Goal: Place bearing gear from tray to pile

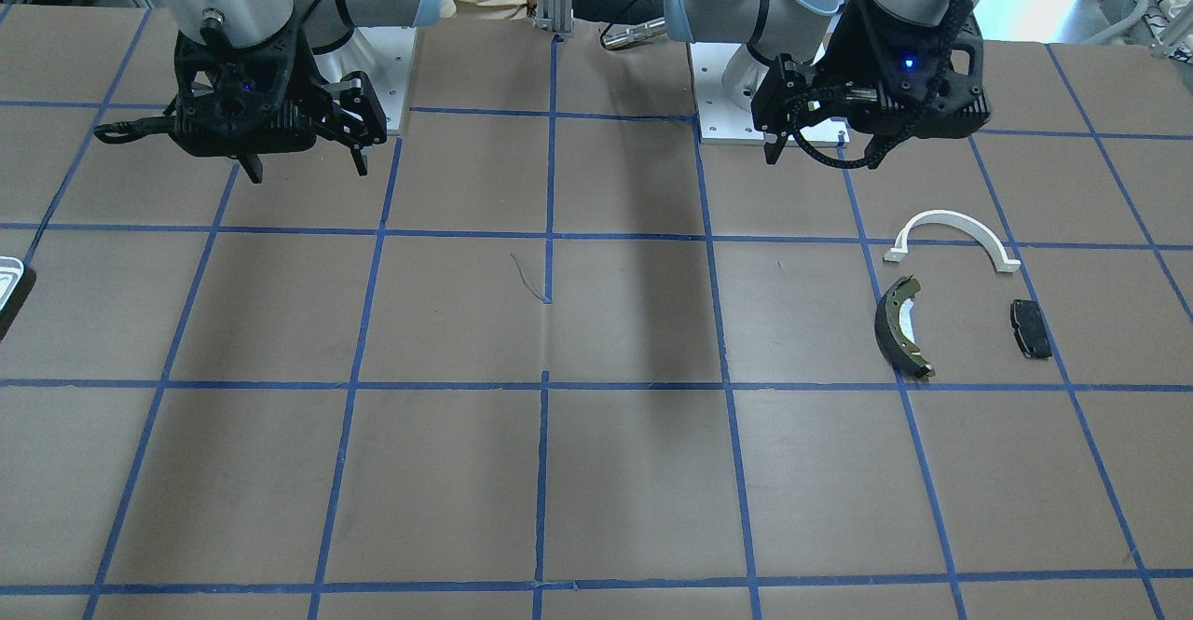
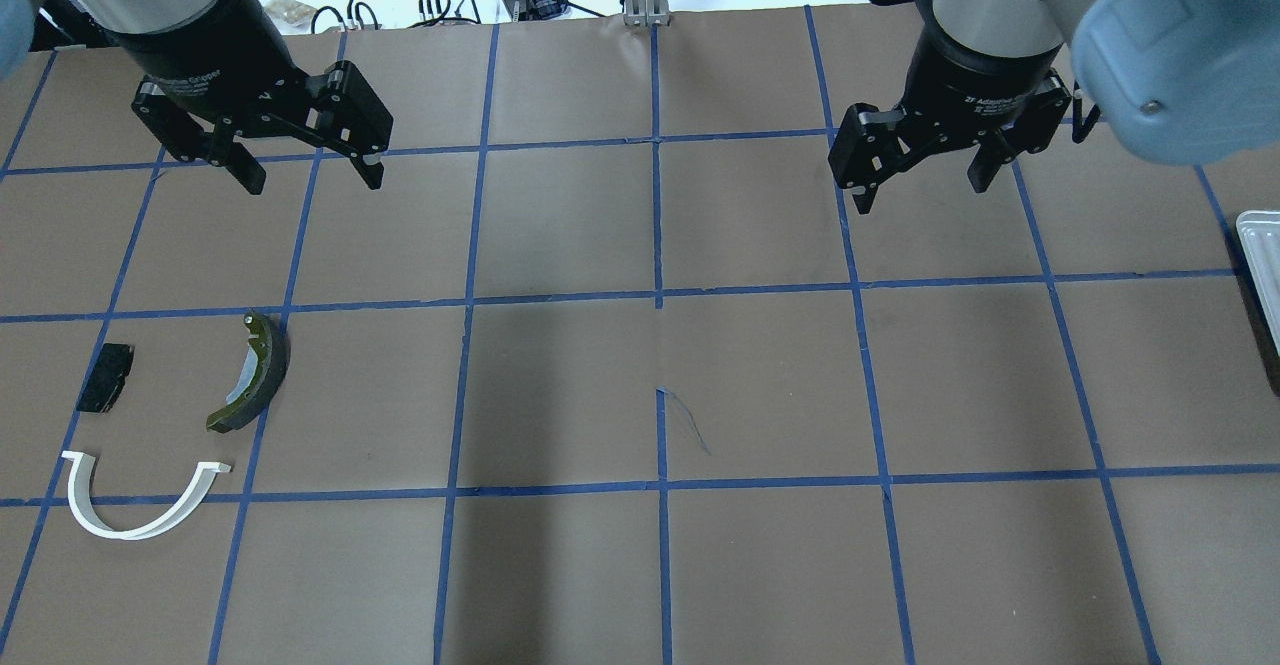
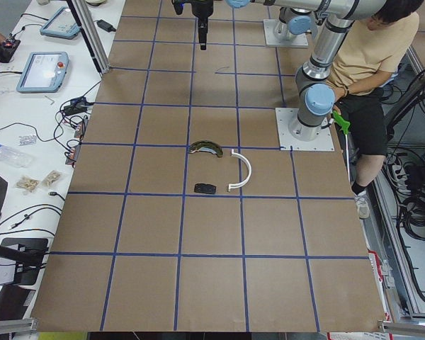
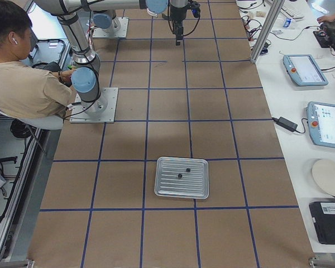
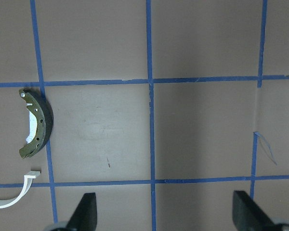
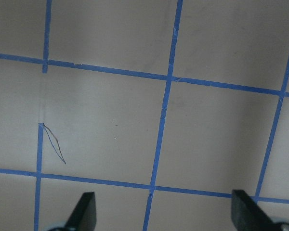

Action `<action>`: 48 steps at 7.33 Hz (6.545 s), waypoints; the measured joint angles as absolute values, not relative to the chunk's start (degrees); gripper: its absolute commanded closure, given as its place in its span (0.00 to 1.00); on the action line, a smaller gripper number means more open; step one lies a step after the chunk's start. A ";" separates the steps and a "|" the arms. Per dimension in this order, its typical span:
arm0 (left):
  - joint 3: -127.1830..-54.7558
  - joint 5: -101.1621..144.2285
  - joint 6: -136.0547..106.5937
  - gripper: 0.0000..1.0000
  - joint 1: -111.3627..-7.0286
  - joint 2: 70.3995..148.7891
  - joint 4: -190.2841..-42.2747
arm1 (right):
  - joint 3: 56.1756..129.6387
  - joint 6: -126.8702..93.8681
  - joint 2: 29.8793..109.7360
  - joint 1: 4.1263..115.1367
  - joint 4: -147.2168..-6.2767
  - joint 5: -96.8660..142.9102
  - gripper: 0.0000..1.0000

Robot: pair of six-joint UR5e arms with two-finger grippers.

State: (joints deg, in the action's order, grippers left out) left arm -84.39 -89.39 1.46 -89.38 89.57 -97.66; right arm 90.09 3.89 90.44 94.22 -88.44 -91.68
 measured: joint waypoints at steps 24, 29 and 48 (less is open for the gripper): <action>-85.78 -89.22 4.13 0.00 -89.21 89.38 -93.71 | 90.00 71.67 54.95 42.63 -125.51 -93.43 0.54; -85.78 -89.28 4.15 0.00 -89.21 89.38 -93.69 | 89.96 71.69 54.72 42.63 -125.59 -93.44 0.91; -85.78 -89.15 4.18 0.00 -89.14 89.51 -93.16 | 105.16 -36.03 65.63 119.71 -129.70 -87.65 0.00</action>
